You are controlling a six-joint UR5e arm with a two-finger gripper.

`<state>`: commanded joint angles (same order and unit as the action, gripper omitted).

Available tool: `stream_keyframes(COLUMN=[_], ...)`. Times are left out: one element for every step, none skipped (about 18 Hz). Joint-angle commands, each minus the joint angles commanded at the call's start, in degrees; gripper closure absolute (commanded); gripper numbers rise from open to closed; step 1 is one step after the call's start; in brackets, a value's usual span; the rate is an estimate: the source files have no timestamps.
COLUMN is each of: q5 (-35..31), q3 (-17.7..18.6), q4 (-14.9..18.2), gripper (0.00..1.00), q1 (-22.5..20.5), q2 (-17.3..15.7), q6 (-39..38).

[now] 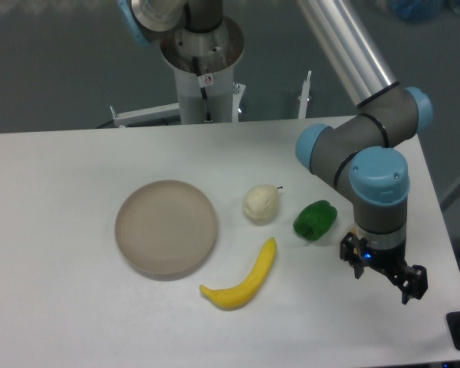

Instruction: Pick up the banana from the table

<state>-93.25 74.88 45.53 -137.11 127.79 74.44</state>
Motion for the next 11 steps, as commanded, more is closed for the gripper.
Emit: stream_keyframes(q5=[0.0, 0.0, 0.0, 0.1, 0.1, 0.1, 0.1, 0.1, 0.1, 0.1, 0.1], q3=[0.1, 0.1, 0.1, 0.1, 0.1, 0.2, 0.3, 0.4, 0.5, 0.5, 0.5], q4=[0.0, 0.0, 0.0, 0.0, 0.0, 0.0, 0.1, 0.0, 0.0, 0.0, 0.0], gripper=[0.00, 0.00, 0.00, 0.00, 0.00, 0.00, 0.00, 0.00, 0.00, 0.00, 0.00], q1=[0.1, 0.0, 0.0, 0.0, 0.0, 0.0, 0.0, -0.1, -0.1, -0.1, -0.1], q2=[0.0, 0.0, 0.0, -0.1, -0.2, -0.3, -0.2, -0.2, -0.2, -0.3, -0.3], q6=[0.1, 0.2, 0.1, -0.1, -0.2, -0.3, -0.3, -0.4, -0.5, -0.6, -0.6])
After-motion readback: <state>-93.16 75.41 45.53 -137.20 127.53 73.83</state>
